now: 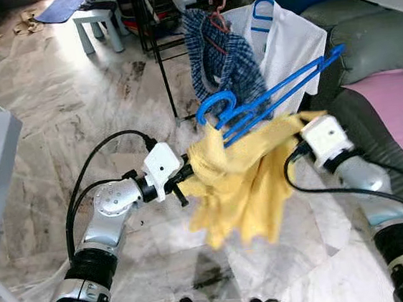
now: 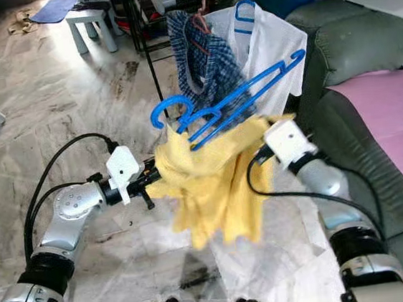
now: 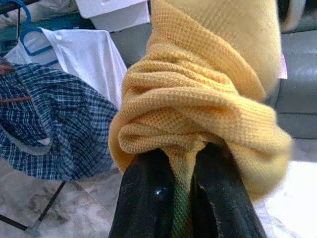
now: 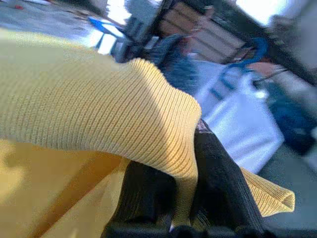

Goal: Hang hanger

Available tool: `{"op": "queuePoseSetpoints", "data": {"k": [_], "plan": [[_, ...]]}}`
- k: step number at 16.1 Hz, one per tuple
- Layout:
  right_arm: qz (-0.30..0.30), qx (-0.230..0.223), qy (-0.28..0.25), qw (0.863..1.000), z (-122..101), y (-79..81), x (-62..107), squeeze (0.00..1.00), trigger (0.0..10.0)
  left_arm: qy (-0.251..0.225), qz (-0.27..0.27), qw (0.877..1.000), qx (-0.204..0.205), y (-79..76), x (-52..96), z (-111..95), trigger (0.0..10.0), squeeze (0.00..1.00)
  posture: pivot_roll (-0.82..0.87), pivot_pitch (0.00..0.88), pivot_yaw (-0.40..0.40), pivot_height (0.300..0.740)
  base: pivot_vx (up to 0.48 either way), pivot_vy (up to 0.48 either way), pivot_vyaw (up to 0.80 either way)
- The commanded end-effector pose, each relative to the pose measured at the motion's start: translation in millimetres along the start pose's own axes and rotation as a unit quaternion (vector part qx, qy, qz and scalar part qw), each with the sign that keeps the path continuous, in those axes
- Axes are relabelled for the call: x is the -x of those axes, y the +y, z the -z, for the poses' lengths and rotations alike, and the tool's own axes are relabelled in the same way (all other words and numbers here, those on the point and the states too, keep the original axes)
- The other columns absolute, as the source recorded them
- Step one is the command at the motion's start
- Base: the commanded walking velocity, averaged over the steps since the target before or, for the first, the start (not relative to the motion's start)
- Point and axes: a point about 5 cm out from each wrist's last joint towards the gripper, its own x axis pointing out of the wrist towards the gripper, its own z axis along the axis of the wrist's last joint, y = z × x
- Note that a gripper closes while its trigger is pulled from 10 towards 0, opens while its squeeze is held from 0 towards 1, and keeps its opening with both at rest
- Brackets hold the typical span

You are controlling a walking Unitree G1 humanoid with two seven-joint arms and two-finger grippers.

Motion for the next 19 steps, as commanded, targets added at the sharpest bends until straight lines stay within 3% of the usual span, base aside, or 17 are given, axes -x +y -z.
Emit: {"op": "queuePoseSetpoints", "data": {"k": [1,4,7,11,15,17,18,19], "plan": [[0.044,0.019,-0.021,0.999,-10.3,-17.9,-2.7,0.00,0.0,0.005,0.007,1.000,-0.002,-3.4,3.2,3.7,0.0,0.00,-0.04,0.131,0.015,0.740,0.000,0.000,0.00],[0.084,0.056,-0.025,0.995,-14.6,-32.3,-2.7,0.00,0.0,0.010,0.015,1.000,0.022,-11.3,7.1,11.6,0.0,0.00,-0.05,0.130,0.015,0.740,0.000,0.000,0.00],[0.129,0.118,-0.073,0.982,-36.9,-52.0,-6.8,0.00,0.0,0.033,0.073,0.995,0.055,-27.4,8.3,20.2,0.0,0.00,-0.05,0.130,0.015,0.740,0.000,0.000,0.00],[0.112,0.138,-0.113,0.978,-55.3,-47.6,-11.8,0.00,0.0,0.083,0.117,0.987,0.065,-36.6,11.7,31.8,0.0,0.00,-0.05,0.130,0.016,0.740,0.000,0.000,0.00],[0.131,0.094,-0.075,0.984,-43.1,-53.5,-12.1,0.00,0.0,0.105,0.108,0.986,0.069,-34.1,13.8,35.6,0.0,0.00,-0.06,0.130,0.014,0.740,0.000,0.000,0.00],[0.114,0.019,-0.033,0.993,-28.3,-46.0,-14.0,0.00,0.0,0.114,0.073,0.989,0.064,-28.5,13.3,38.7,0.0,0.00,-0.06,0.129,0.014,0.740,0.000,0.000,0.00],[0.068,-0.022,0.018,0.997,-11.5,-28.1,-14.6,0.00,0.5,0.107,0.037,0.991,0.067,-22.0,10.8,37.2,0.0,0.00,-0.06,0.129,0.014,0.740,0.000,0.000,0.00],[0.039,-0.040,0.053,0.997,1.8,-14.2,-11.7,0.00,2.9,0.107,0.018,0.992,0.065,-17.8,10.0,36.5,0.0,0.00,-0.06,0.129,0.014,0.740,0.000,0.000,0.00]]}}
